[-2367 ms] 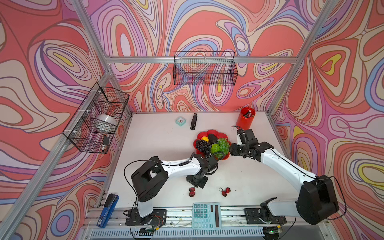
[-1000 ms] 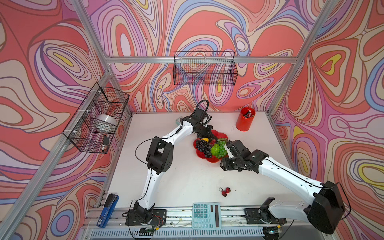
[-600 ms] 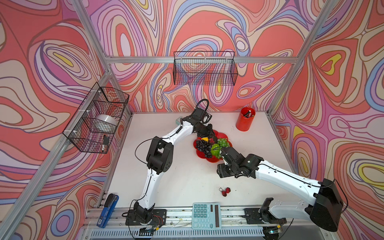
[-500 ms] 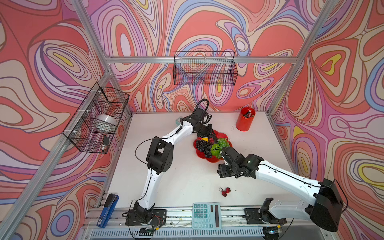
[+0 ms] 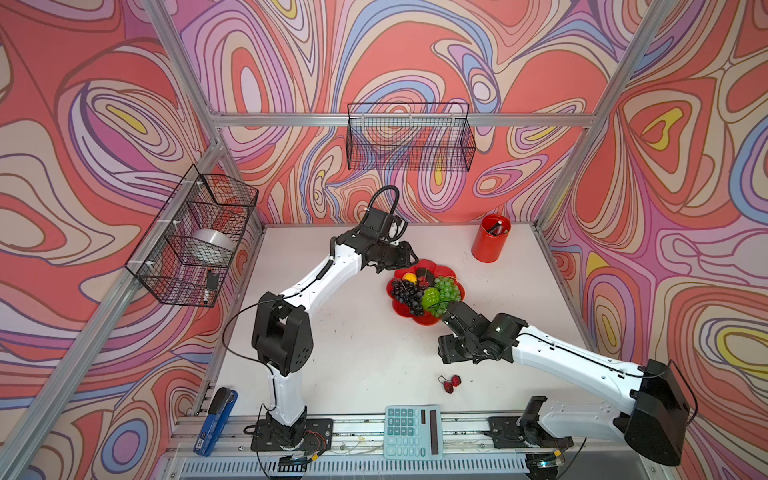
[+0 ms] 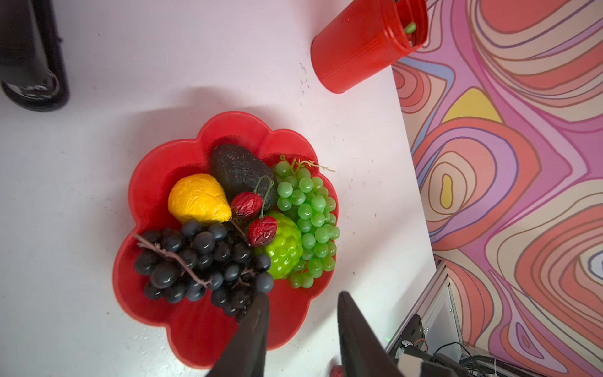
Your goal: Place and organize the fake fruits in the fruit bowl
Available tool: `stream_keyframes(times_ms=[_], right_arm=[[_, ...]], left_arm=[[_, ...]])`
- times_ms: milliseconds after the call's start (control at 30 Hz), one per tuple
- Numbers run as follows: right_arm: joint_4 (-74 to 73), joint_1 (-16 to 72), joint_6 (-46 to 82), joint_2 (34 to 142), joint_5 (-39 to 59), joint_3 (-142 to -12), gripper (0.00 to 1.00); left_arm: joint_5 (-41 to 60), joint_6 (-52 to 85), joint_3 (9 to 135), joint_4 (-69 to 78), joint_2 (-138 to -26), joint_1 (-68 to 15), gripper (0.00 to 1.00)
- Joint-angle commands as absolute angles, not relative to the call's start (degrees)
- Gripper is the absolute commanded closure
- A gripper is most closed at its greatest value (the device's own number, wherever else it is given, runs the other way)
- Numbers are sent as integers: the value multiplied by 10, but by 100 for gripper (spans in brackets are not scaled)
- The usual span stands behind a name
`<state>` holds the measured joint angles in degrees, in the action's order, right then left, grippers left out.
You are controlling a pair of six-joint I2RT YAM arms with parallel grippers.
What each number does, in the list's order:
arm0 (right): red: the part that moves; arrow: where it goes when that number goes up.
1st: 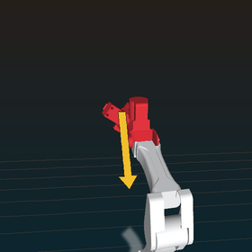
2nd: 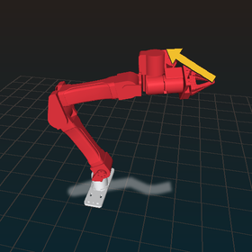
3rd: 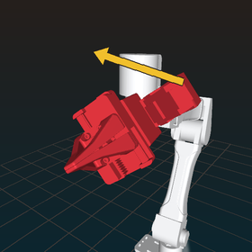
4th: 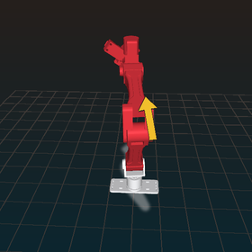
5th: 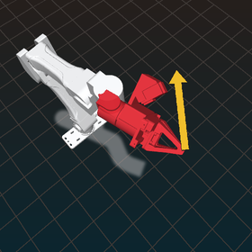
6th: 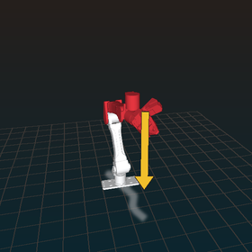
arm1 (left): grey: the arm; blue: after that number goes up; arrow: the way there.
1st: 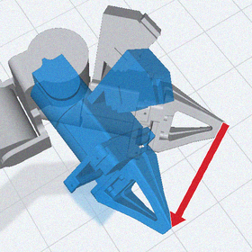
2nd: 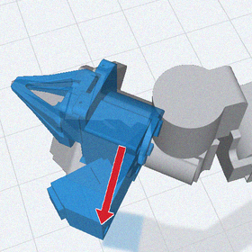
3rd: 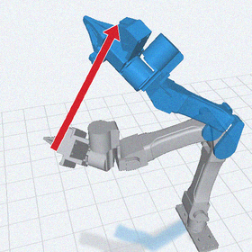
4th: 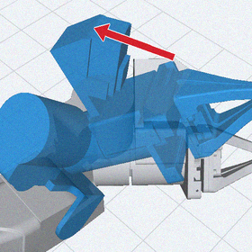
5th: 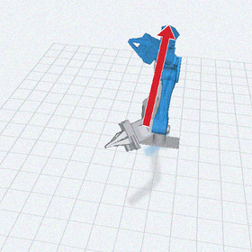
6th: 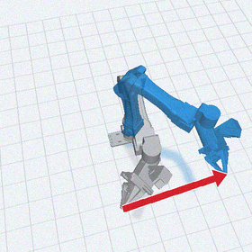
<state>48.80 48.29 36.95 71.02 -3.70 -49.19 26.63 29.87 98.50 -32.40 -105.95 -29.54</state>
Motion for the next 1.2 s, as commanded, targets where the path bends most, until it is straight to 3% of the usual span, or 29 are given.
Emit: stream_keyframes(times_ms=[0,100,333,733,1033,1167], right_arm=[[498,508,397,732,-62,-478,27],[480,534,413,753,-58,-483,26],[481,603,481,819,-75,-502,31],[458,608,486,862,-69,-500,65],[452,608,480,864,-75,-498,100],[460,608,478,852,-76,-500,100]], left_arm=[[219,283,906,-338,-1001,-291,57],[209,283,861,-335,-963,-288,52],[203,297,780,-322,-910,-276,50],[209,298,766,-321,-907,-265,50],[210,296,767,-325,-910,-263,50],[210,294,766,-328,-908,-262,50]])
